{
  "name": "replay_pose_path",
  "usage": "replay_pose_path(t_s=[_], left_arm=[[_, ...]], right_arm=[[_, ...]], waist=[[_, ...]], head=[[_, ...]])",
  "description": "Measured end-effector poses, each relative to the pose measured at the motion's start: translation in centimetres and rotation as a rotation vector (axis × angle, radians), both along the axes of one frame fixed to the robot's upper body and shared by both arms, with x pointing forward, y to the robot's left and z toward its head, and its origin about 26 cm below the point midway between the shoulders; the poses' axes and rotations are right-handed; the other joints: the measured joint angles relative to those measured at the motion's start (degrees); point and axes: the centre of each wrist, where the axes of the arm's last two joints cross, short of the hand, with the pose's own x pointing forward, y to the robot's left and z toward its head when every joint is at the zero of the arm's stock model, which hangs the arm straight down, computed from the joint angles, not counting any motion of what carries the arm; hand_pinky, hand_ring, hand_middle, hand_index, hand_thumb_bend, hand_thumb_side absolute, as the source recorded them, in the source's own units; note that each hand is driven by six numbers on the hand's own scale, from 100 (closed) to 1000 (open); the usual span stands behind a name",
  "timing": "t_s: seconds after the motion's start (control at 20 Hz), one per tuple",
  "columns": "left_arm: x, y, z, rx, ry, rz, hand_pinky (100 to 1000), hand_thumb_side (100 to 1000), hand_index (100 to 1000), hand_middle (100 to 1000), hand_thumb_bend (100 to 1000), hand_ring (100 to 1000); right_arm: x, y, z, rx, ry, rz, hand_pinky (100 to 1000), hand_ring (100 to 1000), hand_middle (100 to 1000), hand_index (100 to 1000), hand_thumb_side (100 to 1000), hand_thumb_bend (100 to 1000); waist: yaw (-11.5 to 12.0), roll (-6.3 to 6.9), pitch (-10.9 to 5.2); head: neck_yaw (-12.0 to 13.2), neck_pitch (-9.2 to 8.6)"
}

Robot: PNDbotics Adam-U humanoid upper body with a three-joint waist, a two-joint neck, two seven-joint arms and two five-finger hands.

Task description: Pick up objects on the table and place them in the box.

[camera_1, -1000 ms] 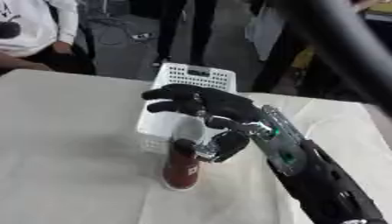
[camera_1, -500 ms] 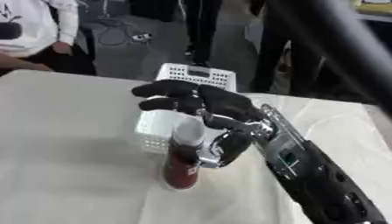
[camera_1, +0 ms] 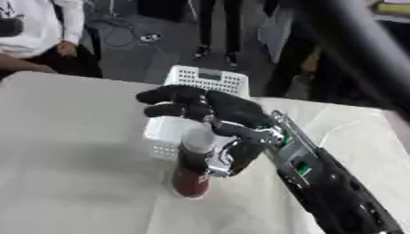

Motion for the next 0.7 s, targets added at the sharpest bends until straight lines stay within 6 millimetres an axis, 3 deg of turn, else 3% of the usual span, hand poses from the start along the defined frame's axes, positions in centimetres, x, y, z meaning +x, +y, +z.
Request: replay_pose_path(t_s=[0.7], left_arm=[[0.0,-0.8,0.6,0.022,-0.017,-0.018,891,832,930,905,338,798]], right_arm=[[2.0,-1.1,-2.6,0.035,-0.025,-0.072,1000,929,990,1000,1000,243]], waist=[[1.2,-0.25,2.02]], head=[[-0.1,-0.71]])
